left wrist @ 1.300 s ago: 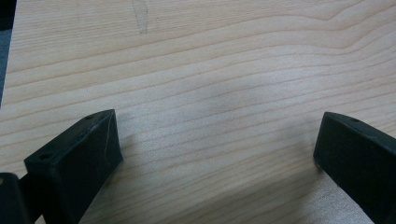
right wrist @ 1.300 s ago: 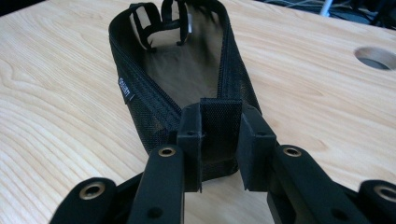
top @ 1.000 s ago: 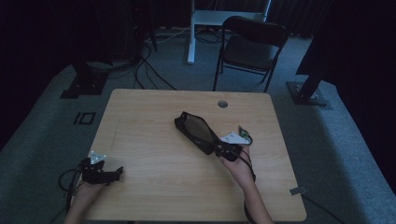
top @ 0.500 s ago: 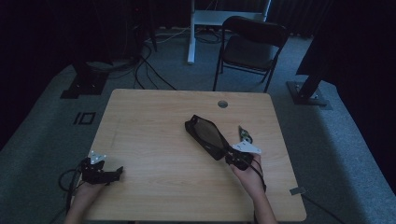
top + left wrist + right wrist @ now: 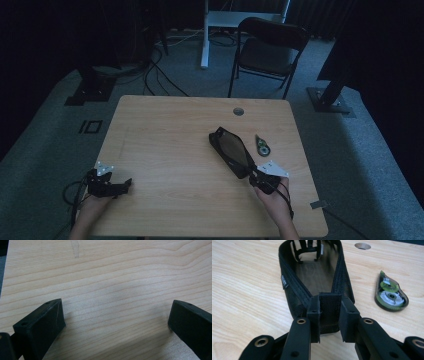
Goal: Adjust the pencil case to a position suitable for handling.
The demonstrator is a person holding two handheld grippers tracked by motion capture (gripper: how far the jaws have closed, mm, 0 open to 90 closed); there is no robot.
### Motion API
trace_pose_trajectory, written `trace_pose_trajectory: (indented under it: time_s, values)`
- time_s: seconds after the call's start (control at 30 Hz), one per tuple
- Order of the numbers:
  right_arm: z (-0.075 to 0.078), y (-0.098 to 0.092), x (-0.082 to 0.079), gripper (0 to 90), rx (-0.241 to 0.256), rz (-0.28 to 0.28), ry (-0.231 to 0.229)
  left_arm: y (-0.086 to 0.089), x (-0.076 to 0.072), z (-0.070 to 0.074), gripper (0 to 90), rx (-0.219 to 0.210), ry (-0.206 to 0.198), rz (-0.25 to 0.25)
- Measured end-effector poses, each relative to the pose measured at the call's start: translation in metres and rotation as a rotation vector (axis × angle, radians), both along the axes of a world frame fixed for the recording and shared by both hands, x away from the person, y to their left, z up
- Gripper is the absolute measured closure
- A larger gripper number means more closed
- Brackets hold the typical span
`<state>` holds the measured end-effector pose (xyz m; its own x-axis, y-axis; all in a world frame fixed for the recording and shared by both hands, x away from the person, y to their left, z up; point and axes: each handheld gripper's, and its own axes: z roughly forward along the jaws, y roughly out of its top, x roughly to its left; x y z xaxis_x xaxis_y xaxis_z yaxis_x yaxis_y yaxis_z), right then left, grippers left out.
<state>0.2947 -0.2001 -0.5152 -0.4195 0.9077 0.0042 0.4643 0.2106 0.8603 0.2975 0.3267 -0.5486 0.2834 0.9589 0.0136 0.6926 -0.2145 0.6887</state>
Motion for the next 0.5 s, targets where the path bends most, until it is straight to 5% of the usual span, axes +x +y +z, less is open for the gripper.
trace_pose_trajectory:
  time_s: [0.5]
  values:
    - [-0.002, -0.005, -0.042, 73.4, 0.028, -0.096, -0.001, 0.000, 0.000, 0.000, 0.7, 0.000, 0.000, 0.000]
